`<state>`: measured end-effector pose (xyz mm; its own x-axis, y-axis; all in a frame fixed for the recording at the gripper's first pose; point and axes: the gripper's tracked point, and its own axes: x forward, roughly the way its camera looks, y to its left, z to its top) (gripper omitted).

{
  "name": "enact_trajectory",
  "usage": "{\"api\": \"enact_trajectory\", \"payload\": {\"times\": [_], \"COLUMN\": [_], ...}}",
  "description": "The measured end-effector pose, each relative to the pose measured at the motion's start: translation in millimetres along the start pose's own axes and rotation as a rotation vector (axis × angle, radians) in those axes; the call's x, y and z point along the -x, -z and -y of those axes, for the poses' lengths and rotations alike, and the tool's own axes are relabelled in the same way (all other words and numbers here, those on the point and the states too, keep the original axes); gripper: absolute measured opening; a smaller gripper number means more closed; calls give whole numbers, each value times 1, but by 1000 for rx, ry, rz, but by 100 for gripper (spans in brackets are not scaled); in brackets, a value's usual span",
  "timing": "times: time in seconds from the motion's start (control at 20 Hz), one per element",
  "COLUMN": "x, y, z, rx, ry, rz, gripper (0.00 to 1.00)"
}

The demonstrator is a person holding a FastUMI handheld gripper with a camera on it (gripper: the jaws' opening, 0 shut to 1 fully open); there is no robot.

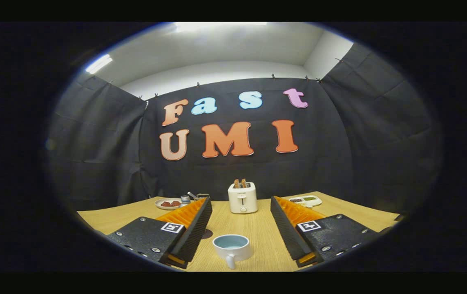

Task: Take the bottle from table, then pour the juice into the cup, finally place the bottle on the coaster

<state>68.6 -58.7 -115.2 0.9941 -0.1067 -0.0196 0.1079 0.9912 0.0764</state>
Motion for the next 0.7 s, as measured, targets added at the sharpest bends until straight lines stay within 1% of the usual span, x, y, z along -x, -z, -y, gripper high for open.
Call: {"api": "enact_trajectory", "payload": {"times": [0.25, 0.4, 0.7], "x": [15, 17, 17], "y": [-7, -6, -9], "z": [8, 15, 11], "rx": [0, 5, -16], "ry": [-17, -5, -23], "rz": [19, 16, 32], "gripper": [85, 85, 86]}}
